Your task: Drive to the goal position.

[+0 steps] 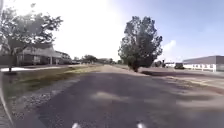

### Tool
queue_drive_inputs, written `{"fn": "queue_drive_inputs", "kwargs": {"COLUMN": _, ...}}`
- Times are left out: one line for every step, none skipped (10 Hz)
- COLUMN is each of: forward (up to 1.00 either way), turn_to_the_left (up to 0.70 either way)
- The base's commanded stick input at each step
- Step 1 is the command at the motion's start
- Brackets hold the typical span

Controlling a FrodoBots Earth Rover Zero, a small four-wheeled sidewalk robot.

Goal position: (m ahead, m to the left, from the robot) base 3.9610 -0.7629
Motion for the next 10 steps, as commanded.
{"fn": "queue_drive_inputs", "kwargs": {"forward": 0.70, "turn_to_the_left": 0.00}}
{"fn": "queue_drive_inputs", "kwargs": {"forward": 0.70, "turn_to_the_left": 0.00}}
{"fn": "queue_drive_inputs", "kwargs": {"forward": 0.70, "turn_to_the_left": 0.00}}
{"fn": "queue_drive_inputs", "kwargs": {"forward": 0.70, "turn_to_the_left": 0.00}}
{"fn": "queue_drive_inputs", "kwargs": {"forward": 0.70, "turn_to_the_left": 0.00}}
{"fn": "queue_drive_inputs", "kwargs": {"forward": 0.70, "turn_to_the_left": 0.00}}
{"fn": "queue_drive_inputs", "kwargs": {"forward": 0.70, "turn_to_the_left": 0.00}}
{"fn": "queue_drive_inputs", "kwargs": {"forward": 0.70, "turn_to_the_left": 0.00}}
{"fn": "queue_drive_inputs", "kwargs": {"forward": 0.70, "turn_to_the_left": 0.00}}
{"fn": "queue_drive_inputs", "kwargs": {"forward": 0.70, "turn_to_the_left": 0.00}}
